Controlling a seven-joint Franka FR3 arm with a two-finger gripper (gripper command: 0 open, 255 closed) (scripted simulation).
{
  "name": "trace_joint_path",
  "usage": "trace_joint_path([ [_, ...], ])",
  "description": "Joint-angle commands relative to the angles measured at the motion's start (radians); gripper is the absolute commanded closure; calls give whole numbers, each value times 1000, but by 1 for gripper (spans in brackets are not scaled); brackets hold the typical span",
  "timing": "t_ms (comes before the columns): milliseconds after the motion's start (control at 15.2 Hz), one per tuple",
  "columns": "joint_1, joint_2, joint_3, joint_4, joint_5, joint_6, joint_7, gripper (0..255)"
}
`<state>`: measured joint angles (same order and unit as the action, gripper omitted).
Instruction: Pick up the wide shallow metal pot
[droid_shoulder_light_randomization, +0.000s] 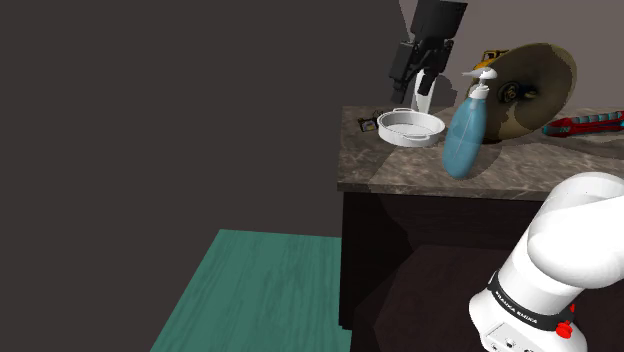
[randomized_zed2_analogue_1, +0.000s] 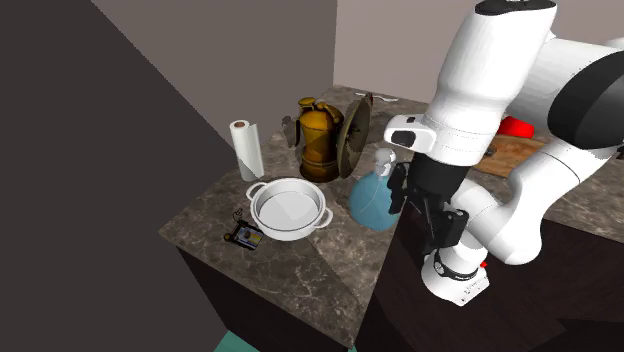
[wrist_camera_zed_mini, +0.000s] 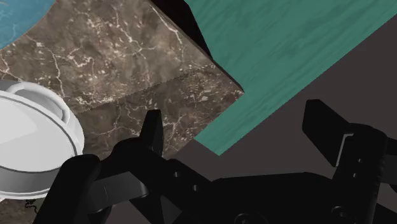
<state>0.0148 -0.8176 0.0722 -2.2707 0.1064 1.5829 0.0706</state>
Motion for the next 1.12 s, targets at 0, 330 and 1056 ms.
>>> trace_joint_path([
  [0,0,0,0,0,0,0,0,0],
  [330,-24,92,-76,-29,-47,86,-95,0],
  [1056,-72,383,-232,12,-111,268,-294,0],
])
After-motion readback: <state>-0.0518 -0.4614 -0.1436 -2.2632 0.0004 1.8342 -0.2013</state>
